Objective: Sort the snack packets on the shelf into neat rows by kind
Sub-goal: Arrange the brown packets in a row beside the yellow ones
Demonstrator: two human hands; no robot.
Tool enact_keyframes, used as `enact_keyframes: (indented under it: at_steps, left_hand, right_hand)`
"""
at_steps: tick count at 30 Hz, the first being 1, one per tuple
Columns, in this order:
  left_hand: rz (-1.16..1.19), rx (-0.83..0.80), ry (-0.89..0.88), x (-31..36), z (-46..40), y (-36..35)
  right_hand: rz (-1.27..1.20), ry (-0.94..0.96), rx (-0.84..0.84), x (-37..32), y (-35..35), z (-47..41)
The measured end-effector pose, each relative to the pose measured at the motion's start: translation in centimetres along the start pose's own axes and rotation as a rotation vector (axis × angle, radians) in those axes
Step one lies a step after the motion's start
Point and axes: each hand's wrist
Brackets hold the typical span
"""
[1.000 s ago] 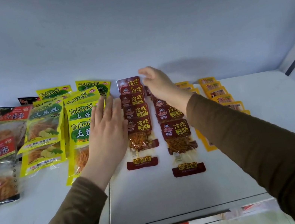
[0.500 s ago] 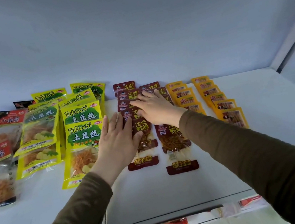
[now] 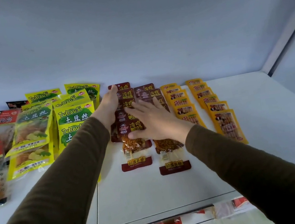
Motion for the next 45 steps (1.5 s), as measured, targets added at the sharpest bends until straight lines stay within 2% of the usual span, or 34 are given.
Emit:
enact_keyframes:
  at_steps: [5, 9, 12, 15, 20, 25, 30, 34, 42, 45]
  left_hand:
    - [0.012, -0.012, 0.004, -0.4, 0.0, 0.0]
    - [-0.085, -0.062, -0.126, -1.7, 2.2, 1.5]
    - [-0.008, -0.095, -0.036, -4.0, 4.2, 2.1]
    - [0.059, -0.086, -0.042, -5.1, 4.7, 1.9]
    - [0.196, -0.166, 0.005, -4.7, 4.9, 1.7]
    - [0.188, -0.237, 0.025, -4.7, 5.0, 1.6]
    - [0.165, -0.14, -0.102, -5.2, 4.5, 2.1]
    - [0.199, -0.188, -0.05, -5.6, 5.2, 1.3]
    - [0.207, -0.095, -0.093, -4.6, 4.1, 0.9]
    - [0.227, -0.042, -0.042, -3.1, 2.0, 0.5]
  right_hand:
    - [0.05, -0.018, -0.078, -0.6, -0.9, 0.4]
    - [0.042, -0.003, -0.017, -0.3, -1.1, 1.0]
    - [0.074, 0.028, 0.04, 0.1, -1.5, 1.4]
    - [0.094, 0.038, -0.003, 0.4, -1.6, 1.4]
    - [0.102, 0.052, -0.053, 0.6, -1.3, 1.0]
    - [0.105, 0.064, -0.052, 0.5, -1.0, 1.3]
    - [0.026, 0.044, 0.012, 1.0, -0.5, 2.4]
    - [0.081, 0.118, 0.08, -0.1, -1.8, 3.9]
    - [0.06, 0.159, -0.027, 0.0, -2.1, 3.7]
    - [-0.011, 0.112, 0.041, 0.1, -0.7, 2.7]
Point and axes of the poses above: each hand's wrist, its own z-axis away from the middle knuckle, its own y-axis out of the back of the hand, x = y × z, and after that the axes turned 5 degrees about -y, right-handed
